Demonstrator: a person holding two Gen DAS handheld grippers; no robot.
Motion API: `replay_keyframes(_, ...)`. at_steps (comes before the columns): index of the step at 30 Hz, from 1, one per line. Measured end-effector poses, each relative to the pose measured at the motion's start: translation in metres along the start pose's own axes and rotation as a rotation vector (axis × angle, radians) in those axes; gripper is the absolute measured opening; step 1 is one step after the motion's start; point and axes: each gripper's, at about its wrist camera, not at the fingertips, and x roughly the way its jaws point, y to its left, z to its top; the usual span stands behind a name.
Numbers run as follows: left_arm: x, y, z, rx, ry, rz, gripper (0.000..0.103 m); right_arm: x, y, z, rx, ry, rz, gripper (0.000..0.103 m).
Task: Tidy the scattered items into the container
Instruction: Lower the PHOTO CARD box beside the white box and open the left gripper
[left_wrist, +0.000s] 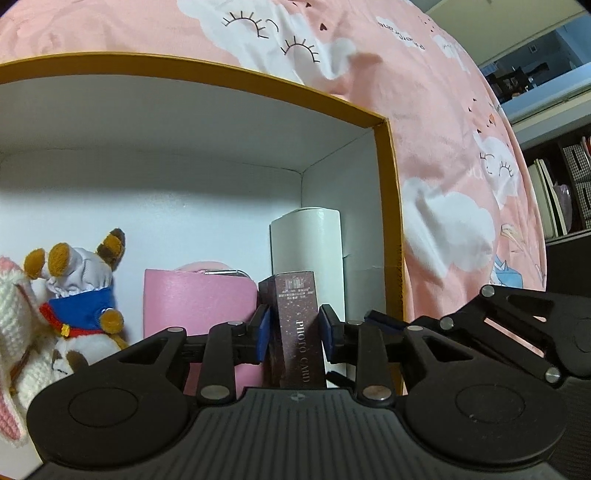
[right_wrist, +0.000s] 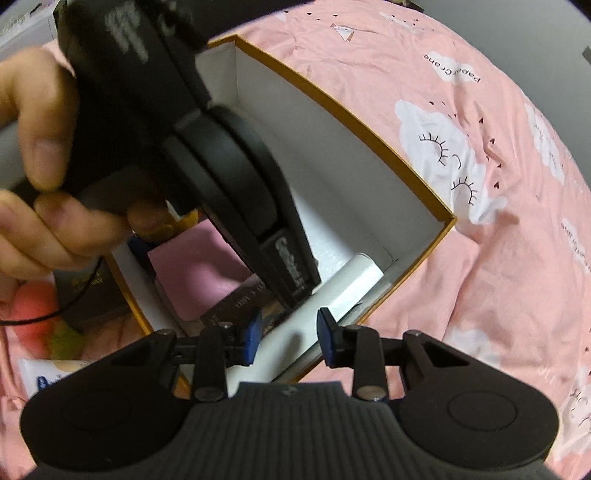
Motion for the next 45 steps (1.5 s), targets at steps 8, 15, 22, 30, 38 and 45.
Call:
replay_keyframes(8, 0.002, 0.004, -0.002, 0.016, 0.011, -0.026, 0.035, 0.001, 0.001, 0.004, 0.076, 0.019, 0.059, 0.035)
replay_keyframes(15, 0.0, 0.004, -0.002, 0.033, 0.015, -0.028, 0.035, 0.011, -0.02, 0.007, 0.361, 0.033, 0.16, 0.036)
replay_keyframes(22, -0.004, 0.005, -0.002, 0.063, 0.007, -0.025, 0.034, 0.028, -0.024, 0.006, 0.492, 0.051, 0.194, 0.039)
replay_keyframes(30, -0.035, 0.001, -0.018, 0.202, -0.075, 0.058, 0.034, 0.021, -0.016, -0.006, 0.453, 0.072, 0.145, 0.032)
replay_keyframes(38, -0.038, 0.023, -0.03, 0.211, -0.078, 0.094, 0.032, 0.023, -0.012, -0.01, 0.442, 0.09, 0.084, 0.034)
replay_keyframes(45, -0.04, 0.043, -0.04, 0.17, -0.082, 0.062, 0.031, 0.028, -0.014, -0.007, 0.488, 0.082, 0.102, 0.042)
